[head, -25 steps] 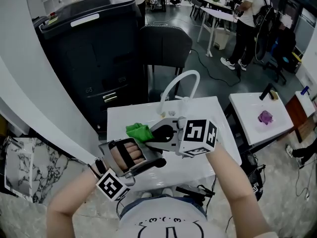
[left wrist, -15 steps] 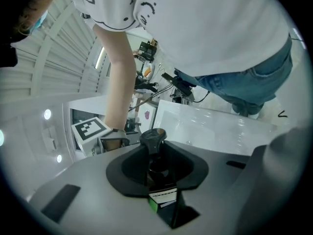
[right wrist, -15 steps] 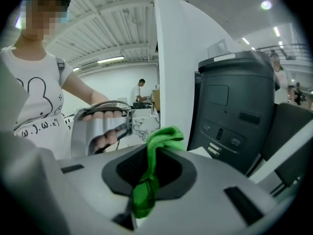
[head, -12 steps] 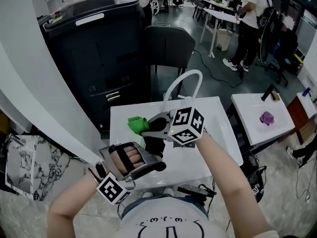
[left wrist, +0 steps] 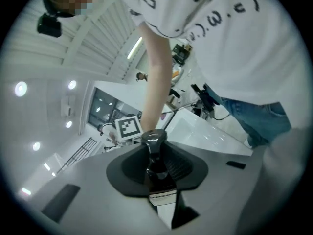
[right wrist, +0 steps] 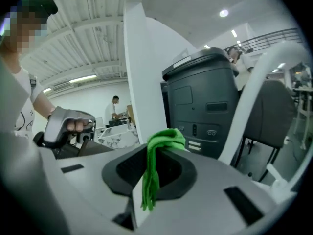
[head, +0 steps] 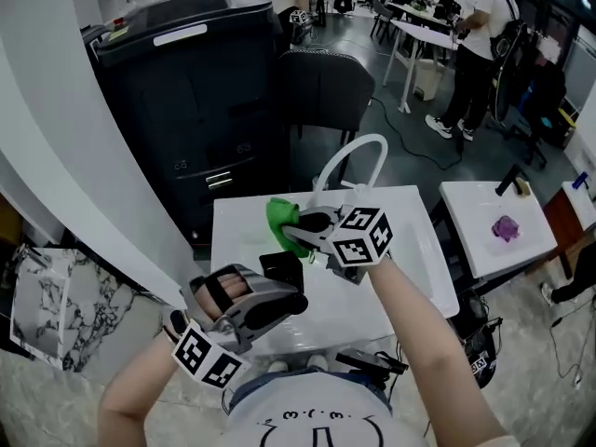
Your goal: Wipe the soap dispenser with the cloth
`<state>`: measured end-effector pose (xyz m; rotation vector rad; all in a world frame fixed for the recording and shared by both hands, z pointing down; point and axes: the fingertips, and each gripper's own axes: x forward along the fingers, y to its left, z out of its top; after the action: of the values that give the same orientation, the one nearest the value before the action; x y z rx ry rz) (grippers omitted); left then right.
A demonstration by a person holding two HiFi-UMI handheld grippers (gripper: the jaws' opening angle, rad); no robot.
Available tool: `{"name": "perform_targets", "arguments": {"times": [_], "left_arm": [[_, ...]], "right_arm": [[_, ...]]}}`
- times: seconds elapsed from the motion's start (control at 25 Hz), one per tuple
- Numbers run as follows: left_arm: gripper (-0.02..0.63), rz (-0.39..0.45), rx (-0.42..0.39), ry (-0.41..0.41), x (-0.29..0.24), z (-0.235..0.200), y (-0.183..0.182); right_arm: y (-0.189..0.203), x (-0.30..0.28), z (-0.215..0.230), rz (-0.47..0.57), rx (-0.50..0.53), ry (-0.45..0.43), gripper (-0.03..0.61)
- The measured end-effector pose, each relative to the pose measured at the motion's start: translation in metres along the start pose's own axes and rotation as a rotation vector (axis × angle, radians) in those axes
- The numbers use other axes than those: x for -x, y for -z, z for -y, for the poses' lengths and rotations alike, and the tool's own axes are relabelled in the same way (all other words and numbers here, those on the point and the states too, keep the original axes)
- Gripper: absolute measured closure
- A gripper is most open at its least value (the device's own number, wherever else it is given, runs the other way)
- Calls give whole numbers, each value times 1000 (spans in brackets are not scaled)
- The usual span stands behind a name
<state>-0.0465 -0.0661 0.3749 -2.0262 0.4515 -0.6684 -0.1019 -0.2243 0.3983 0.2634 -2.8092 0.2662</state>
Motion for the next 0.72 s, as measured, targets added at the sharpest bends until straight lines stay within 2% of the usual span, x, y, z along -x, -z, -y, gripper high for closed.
{"name": "perform_targets", "arguments": {"times": [0.08,0.16,0.28,0.4,0.52,0.72], "left_arm": [[511,27,129,-52,8,-21,-1],[511,74,284,-114,16,-47,-2],[514,129,517,-233,31,-94,6],[520,163,844,-373,42,-131,35],[522,193,993,-444,45,-154,56],[522,139,1260,-479,32,-156,91]], "right_arm": [[0,9,9,63,-68,29,531],[4,17,9,112,-126,21,531],[16,19,-1,135,-155,-6,531],[28,13,-10,128,-148,1,531],[31,5,-19,143,-138,28,531],[28,-6,-25,186,-109,120,531]]}}
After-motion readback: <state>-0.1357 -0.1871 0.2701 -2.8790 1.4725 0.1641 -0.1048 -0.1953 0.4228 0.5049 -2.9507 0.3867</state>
